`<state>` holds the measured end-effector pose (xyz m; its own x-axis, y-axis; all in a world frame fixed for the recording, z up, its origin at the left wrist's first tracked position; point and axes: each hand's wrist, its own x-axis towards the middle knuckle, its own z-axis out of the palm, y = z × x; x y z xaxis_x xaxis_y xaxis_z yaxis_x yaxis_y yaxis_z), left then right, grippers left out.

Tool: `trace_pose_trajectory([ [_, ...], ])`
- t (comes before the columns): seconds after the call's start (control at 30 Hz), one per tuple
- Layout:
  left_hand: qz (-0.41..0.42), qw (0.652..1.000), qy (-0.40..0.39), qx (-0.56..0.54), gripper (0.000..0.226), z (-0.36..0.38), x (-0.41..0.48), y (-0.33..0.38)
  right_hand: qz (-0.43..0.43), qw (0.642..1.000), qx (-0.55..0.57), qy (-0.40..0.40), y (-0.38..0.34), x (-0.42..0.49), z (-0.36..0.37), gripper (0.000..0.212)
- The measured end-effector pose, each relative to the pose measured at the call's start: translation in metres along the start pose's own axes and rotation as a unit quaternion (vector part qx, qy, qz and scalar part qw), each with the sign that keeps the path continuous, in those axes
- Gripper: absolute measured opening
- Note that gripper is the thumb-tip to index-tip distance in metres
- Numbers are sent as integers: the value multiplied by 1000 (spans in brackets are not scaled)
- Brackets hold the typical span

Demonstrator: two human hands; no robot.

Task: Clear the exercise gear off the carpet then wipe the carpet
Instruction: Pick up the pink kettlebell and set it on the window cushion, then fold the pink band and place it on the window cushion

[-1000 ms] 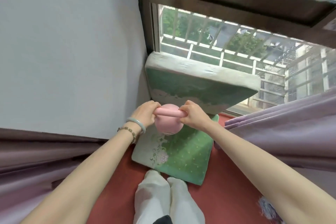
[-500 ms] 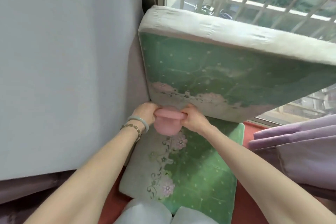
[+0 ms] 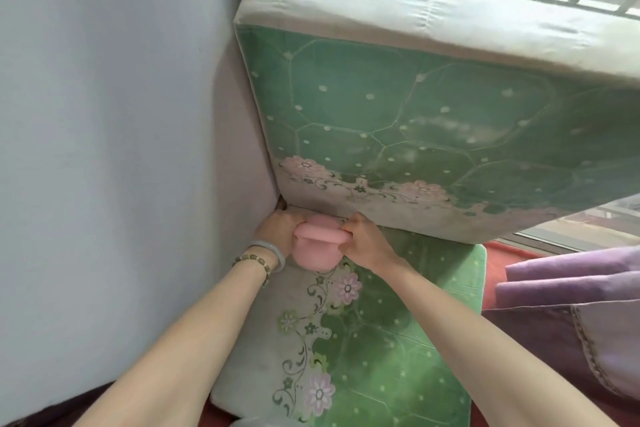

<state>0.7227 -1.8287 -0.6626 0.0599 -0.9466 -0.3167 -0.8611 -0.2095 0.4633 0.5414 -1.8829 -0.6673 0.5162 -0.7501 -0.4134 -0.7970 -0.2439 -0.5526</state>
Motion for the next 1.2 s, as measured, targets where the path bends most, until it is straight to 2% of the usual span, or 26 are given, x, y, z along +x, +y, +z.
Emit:
trace_pose_trajectory([
  [0.13,-21,1000,1,-4,32,5,4,-1,21,999,37,5,1,-2,4,31],
  [0.27,-97,994,-43,1,48,-24,-13,10,39,995,82,-28,-13,-26,-25,50],
  [0.37,-117,989,-60,-73,65,-69,-54,37,41,994,95,-40,-43,-69,-78,66],
  [0.5,-143,972,-24,-184,79,-153,-121,96,20,992,120,-25,-103,-144,-169,68],
  [0.63,-112,951,23,-286,79,-247,-176,166,8,983,181,2,-174,-216,-261,68],
  [0.87,-34,914,81,-395,85,-394,-261,275,-30,966,244,81,-267,-329,-389,74],
  [1.0,20,909,72,-411,94,-446,-307,328,-48,949,288,118,-292,-389,-439,79],
  [1.2,76,905,85,-410,105,-478,-358,368,-86,934,312,149,-305,-445,-473,82],
])
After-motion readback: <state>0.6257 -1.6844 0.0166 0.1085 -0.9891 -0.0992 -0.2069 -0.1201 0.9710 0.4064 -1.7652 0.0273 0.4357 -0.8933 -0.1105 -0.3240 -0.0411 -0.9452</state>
